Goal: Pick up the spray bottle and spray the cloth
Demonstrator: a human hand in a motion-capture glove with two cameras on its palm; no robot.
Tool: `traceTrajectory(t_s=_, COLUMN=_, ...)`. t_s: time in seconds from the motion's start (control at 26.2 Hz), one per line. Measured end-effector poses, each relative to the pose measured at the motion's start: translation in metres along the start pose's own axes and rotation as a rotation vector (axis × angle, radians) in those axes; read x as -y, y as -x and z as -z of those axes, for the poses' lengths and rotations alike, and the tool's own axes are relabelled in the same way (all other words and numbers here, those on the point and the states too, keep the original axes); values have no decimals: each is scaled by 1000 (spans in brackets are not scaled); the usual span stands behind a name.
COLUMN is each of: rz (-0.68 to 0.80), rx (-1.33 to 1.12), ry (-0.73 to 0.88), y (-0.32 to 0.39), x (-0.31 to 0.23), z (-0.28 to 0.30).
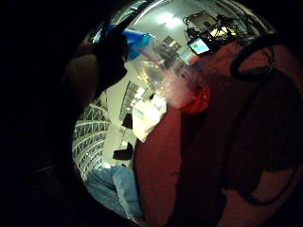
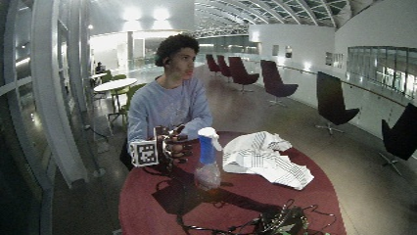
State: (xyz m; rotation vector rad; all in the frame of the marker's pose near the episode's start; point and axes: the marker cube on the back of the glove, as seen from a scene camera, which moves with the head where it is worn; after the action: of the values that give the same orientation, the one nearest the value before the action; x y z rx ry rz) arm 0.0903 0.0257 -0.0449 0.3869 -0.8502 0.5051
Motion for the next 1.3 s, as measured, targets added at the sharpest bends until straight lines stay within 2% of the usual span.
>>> traceTrajectory(t_s=0.19, rz=-21, rx=-17, ry=2, y=-8, x=2, z=-1)
traceTrajectory(t_s=0.42, rz=-112, rx=-95, ry=36, y=-26, x=8, z=-7)
traceTrajectory(t_s=0.8, rz=-172, rx=-208, ry=45, y=-43, x=44, z=-19)
traceTrajectory(t_s=1.3, rz=-186, rx=-186, ry=-45, y=-60, x=87, z=-46)
